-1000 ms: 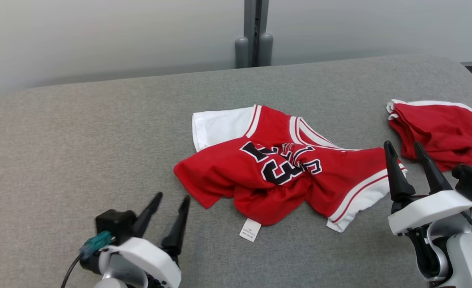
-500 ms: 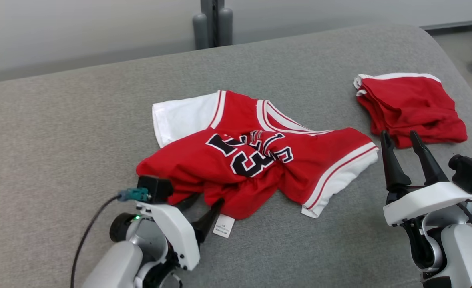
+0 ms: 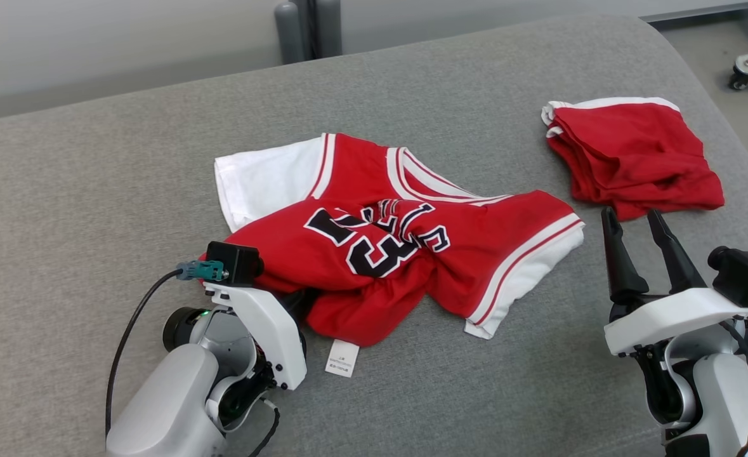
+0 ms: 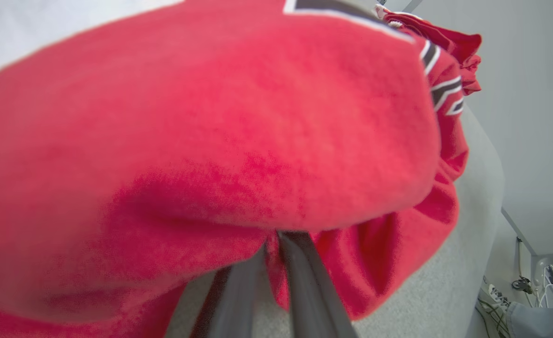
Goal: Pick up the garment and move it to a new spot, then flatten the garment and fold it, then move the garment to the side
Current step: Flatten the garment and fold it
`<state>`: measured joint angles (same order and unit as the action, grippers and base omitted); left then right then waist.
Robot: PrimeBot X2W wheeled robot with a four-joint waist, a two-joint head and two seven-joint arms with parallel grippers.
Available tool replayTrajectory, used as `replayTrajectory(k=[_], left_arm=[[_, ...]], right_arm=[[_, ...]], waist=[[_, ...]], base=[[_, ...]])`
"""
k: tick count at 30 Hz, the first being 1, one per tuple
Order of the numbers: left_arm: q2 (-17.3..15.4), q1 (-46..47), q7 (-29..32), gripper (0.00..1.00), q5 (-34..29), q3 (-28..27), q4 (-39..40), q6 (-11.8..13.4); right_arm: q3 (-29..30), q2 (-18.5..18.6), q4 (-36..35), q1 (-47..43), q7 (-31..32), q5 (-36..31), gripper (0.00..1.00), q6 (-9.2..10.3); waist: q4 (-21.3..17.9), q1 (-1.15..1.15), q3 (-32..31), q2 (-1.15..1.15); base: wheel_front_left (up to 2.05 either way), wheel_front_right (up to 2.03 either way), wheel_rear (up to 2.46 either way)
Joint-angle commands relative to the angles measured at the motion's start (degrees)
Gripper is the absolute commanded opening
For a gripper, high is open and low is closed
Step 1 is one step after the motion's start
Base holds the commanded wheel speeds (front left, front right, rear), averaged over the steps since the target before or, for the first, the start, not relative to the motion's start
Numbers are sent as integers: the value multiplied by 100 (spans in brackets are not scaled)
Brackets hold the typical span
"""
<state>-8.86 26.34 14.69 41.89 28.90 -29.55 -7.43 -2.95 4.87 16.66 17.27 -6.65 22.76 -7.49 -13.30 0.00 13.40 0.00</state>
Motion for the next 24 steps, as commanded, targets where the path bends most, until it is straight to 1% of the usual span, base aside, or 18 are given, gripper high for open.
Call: replayTrajectory(k=[1, 6, 9, 13, 17, 19, 20, 24], left_arm=[[-54, 53, -35, 0, 23, 42, 0, -9], [-157, -187, -165, 0, 92, 107, 230, -2], [-258, -368, -233, 0, 119, 26, 526, 107], [-464, -757, -187, 0, 225, -120, 1103, 325], [-689, -1186, -64, 0, 293, -261, 1743, 611], [-797, -1406, -20, 0, 337, -333, 2028, 749], [-797, -1406, -20, 0, 337, -333, 2028, 749], [-986, -1734, -24, 0, 381, -522, 2350, 1012]], right_arm=[[19, 22, 26, 7, -51, 7, 100, -1], [75, 70, 76, -83, -40, 11, 100, -1], [120, 102, 72, -134, -19, 7, 100, -1], [143, 129, 68, -179, 37, 13, 100, -1], [202, 157, 68, -254, 88, 0, 100, -1], [239, 151, 56, -271, 117, -26, 100, -1], [239, 151, 56, -271, 117, -26, 100, -1], [318, 165, 41, -311, 151, -78, 100, -1]], waist=[[84, 0, -58, 0], [424, 0, -254, 0], [695, 0, -379, 0], [1032, 0, -491, 0], [1320, 0, -550, 0], [1426, 0, -566, 0], [1426, 0, -566, 0], [1576, 0, -574, 0]], base=[[0, 0, 0], [0, 0, 0], [0, 0, 0], [0, 0, 0], [0, 0, 0], [0, 0, 0], [0, 0, 0], [0, 0, 0]])
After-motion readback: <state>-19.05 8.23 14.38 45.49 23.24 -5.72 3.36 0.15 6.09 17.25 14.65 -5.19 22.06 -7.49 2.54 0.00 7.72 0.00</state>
